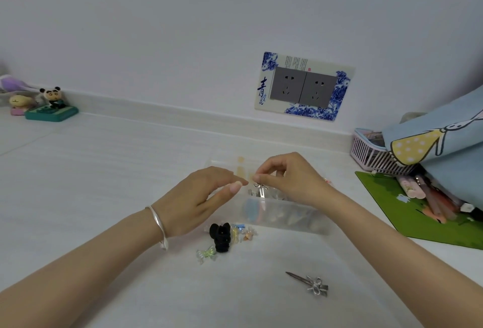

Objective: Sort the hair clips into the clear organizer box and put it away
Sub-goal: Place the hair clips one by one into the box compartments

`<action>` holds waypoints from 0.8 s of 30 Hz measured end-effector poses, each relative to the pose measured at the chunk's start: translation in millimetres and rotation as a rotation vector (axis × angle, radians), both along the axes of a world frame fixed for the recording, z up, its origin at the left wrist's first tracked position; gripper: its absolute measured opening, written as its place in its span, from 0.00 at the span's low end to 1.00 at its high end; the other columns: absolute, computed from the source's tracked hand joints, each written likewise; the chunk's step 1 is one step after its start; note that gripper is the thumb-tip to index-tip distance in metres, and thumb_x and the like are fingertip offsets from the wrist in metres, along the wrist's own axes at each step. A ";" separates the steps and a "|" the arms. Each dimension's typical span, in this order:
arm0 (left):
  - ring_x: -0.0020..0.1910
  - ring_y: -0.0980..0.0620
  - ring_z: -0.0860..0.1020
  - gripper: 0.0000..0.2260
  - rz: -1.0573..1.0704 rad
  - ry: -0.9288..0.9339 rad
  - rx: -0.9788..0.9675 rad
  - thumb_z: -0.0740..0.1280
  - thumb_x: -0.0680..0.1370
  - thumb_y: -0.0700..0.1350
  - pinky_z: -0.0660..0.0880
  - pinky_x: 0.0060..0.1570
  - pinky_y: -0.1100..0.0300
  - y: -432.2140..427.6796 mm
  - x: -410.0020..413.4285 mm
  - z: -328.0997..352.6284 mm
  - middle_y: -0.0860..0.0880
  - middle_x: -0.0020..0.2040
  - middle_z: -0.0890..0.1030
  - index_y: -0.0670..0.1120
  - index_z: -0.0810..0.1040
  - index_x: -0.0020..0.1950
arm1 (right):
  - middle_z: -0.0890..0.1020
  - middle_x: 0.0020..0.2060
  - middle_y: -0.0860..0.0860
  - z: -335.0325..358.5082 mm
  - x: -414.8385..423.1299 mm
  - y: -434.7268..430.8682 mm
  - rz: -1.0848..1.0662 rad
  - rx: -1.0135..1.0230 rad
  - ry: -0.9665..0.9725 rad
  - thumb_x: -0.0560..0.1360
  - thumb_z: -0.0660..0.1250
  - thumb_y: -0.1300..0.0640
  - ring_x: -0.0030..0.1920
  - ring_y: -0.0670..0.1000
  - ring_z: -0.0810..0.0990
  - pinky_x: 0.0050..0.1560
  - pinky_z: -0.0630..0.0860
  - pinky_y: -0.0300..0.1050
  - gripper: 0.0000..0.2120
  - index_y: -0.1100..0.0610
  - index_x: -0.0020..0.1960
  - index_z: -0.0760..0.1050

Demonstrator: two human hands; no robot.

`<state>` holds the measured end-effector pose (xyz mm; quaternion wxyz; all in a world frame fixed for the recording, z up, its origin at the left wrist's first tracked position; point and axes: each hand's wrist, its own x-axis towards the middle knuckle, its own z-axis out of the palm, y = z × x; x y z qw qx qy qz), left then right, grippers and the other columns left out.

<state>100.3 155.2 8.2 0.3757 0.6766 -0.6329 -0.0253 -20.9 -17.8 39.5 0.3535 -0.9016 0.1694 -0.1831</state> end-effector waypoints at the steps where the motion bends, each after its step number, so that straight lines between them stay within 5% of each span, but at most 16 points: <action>1: 0.60 0.68 0.68 0.29 0.003 -0.002 0.000 0.45 0.74 0.68 0.63 0.58 0.76 0.1 0.1 -0.2 0.69 0.54 0.73 0.56 0.75 0.60 | 0.84 0.38 0.44 1.1 -1.7 -0.2 -0.017 -0.045 -0.012 0.71 0.72 0.55 0.25 0.43 0.68 0.33 0.68 0.35 0.02 0.52 0.40 0.82; 3: 0.60 0.69 0.68 0.29 0.006 -0.013 -0.002 0.44 0.74 0.68 0.62 0.57 0.77 -0.4 -0.1 -0.3 0.68 0.54 0.73 0.56 0.75 0.60 | 0.84 0.40 0.40 4.4 -8.3 -0.9 -0.064 -0.101 -0.067 0.71 0.71 0.53 0.29 0.48 0.67 0.35 0.70 0.40 0.02 0.50 0.42 0.83; 7: 0.60 0.70 0.66 0.26 0.007 -0.021 0.006 0.45 0.75 0.65 0.60 0.57 0.79 -0.3 -0.8 -1.1 0.69 0.54 0.72 0.56 0.75 0.60 | 0.84 0.37 0.39 14.4 -38.1 7.7 -0.044 -0.115 -0.171 0.71 0.71 0.55 0.30 0.44 0.71 0.32 0.68 0.29 0.02 0.49 0.41 0.83; 11: 0.60 0.68 0.67 0.25 0.021 -0.018 0.004 0.47 0.76 0.63 0.61 0.56 0.79 -0.1 -1.1 -1.4 0.62 0.55 0.76 0.55 0.76 0.59 | 0.81 0.31 0.36 11.1 -82.7 19.4 0.167 -0.046 0.132 0.69 0.74 0.56 0.30 0.39 0.72 0.33 0.66 0.28 0.02 0.51 0.41 0.83; 15: 0.57 0.66 0.70 0.29 0.008 -0.036 -0.042 0.45 0.75 0.66 0.63 0.55 0.77 -1.3 -4.8 -1.9 0.64 0.52 0.76 0.54 0.77 0.58 | 0.82 0.44 0.39 -8.5 -115.2 21.6 0.174 -0.081 0.441 0.65 0.76 0.47 0.40 0.39 0.77 0.39 0.71 0.31 0.10 0.45 0.45 0.79; 19: 0.57 0.67 0.70 0.29 0.010 -0.046 -0.055 0.44 0.75 0.66 0.63 0.55 0.78 -1.7 -6.4 -2.8 0.69 0.51 0.73 0.54 0.78 0.58 | 0.80 0.45 0.44 -17.3 -128.3 23.7 0.131 -0.114 0.454 0.64 0.76 0.46 0.39 0.39 0.75 0.40 0.70 0.32 0.12 0.45 0.44 0.78; 24: 0.56 0.66 0.71 0.26 0.019 -0.044 -0.055 0.46 0.76 0.64 0.63 0.55 0.77 -2.9 -6.4 -5.2 0.63 0.52 0.77 0.54 0.78 0.58 | 0.77 0.36 0.42 -22.6 -129.1 29.3 0.114 -0.026 0.388 0.66 0.76 0.52 0.31 0.38 0.71 0.34 0.67 0.30 0.09 0.48 0.42 0.76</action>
